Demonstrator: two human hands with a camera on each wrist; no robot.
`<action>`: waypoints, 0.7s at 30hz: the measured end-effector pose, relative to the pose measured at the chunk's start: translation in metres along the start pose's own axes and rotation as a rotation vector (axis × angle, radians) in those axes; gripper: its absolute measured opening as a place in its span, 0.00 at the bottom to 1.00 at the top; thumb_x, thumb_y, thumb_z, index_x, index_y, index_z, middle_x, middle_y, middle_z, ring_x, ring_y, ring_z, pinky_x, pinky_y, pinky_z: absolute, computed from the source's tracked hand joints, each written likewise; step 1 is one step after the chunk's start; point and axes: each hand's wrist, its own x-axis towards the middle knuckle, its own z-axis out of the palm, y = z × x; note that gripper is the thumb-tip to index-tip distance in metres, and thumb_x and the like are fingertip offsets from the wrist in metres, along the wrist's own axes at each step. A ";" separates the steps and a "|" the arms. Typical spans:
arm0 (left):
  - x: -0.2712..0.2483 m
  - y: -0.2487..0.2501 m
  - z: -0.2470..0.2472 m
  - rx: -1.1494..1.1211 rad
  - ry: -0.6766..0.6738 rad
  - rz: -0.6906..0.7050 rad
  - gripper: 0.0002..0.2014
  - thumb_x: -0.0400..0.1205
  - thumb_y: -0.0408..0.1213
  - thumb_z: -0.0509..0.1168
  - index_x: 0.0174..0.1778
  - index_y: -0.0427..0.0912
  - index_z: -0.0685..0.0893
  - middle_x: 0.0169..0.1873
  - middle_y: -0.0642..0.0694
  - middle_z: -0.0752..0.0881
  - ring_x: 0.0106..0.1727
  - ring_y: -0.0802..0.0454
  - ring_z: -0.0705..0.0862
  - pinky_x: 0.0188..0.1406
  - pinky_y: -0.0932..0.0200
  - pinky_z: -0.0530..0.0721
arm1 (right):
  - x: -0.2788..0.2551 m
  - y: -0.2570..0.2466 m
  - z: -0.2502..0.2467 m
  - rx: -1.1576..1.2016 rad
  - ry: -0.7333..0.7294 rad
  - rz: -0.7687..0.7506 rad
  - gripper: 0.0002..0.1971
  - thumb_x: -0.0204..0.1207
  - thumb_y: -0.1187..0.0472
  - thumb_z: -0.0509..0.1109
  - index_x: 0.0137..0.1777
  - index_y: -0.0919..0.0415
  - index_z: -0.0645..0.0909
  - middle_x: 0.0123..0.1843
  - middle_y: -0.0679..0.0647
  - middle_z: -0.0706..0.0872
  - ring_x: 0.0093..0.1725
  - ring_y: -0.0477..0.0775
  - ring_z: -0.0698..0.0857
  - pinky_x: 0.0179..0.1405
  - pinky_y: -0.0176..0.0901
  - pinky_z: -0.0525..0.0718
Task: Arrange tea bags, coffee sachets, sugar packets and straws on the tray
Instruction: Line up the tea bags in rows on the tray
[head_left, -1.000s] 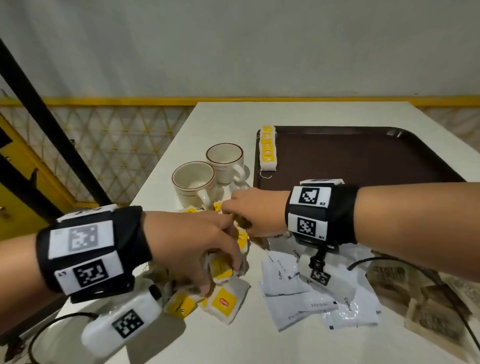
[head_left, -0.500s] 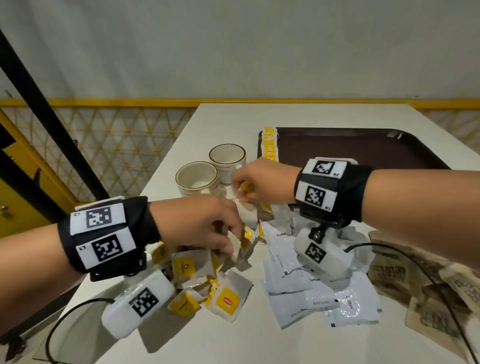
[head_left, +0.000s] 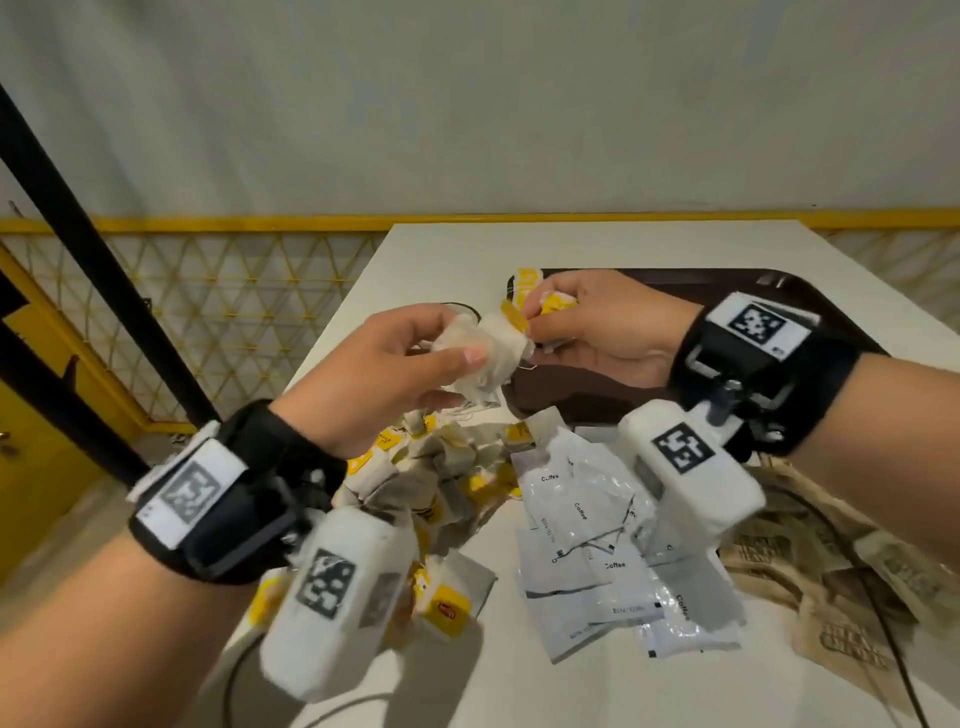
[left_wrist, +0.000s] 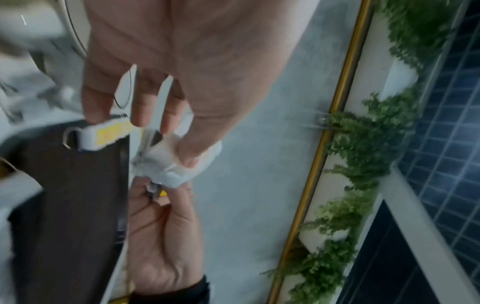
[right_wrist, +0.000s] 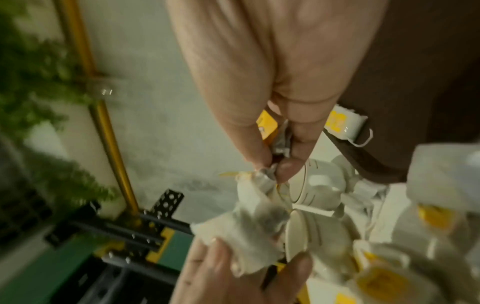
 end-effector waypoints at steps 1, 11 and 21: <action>0.004 0.002 0.010 -0.040 0.019 -0.009 0.02 0.80 0.31 0.68 0.42 0.41 0.83 0.42 0.44 0.86 0.40 0.51 0.86 0.42 0.56 0.88 | -0.005 0.001 -0.002 0.097 0.013 0.010 0.09 0.77 0.79 0.65 0.43 0.65 0.77 0.39 0.60 0.80 0.34 0.53 0.80 0.41 0.41 0.89; 0.043 -0.004 0.078 -0.326 0.120 0.001 0.05 0.82 0.27 0.63 0.48 0.34 0.84 0.46 0.38 0.88 0.43 0.50 0.89 0.39 0.63 0.87 | -0.035 0.034 -0.032 0.760 0.089 0.172 0.09 0.83 0.58 0.63 0.51 0.64 0.80 0.42 0.59 0.84 0.32 0.51 0.83 0.29 0.38 0.86; 0.043 -0.028 0.101 -0.656 0.148 -0.146 0.06 0.82 0.28 0.62 0.47 0.34 0.84 0.42 0.39 0.89 0.42 0.50 0.89 0.38 0.63 0.87 | -0.031 0.061 -0.037 0.784 0.039 0.220 0.16 0.83 0.51 0.61 0.51 0.65 0.80 0.37 0.56 0.78 0.22 0.46 0.74 0.19 0.32 0.77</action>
